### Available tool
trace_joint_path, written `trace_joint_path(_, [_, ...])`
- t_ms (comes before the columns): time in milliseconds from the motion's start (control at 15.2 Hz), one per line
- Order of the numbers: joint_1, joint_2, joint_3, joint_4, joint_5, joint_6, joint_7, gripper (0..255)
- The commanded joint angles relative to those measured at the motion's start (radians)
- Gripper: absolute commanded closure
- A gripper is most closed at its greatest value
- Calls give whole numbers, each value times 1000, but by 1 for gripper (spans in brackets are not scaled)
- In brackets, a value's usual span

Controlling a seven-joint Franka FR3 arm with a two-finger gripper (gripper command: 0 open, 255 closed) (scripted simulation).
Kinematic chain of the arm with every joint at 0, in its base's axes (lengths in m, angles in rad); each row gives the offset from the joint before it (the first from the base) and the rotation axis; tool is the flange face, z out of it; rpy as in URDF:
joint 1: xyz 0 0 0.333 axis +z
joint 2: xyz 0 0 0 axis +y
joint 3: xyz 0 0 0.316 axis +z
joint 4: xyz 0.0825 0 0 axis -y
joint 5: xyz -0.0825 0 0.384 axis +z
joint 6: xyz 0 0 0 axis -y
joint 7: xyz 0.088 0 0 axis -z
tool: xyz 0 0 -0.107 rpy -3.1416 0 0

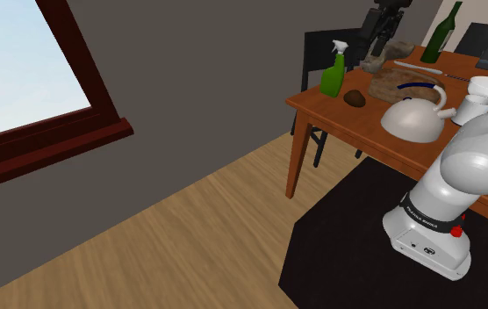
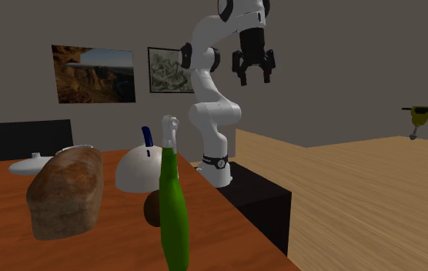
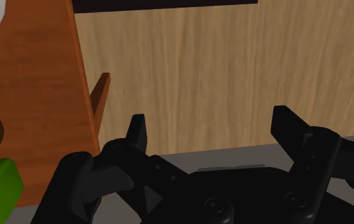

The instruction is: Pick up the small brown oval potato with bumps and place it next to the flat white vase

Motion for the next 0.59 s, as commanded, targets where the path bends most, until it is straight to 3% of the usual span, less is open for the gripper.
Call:
trace_joint_path(0, [0, 0, 0, 0, 0, 0, 0, 0])
trace_joint_path(528, [-58, 1, -123, -174, -117, 233, -145, 0])
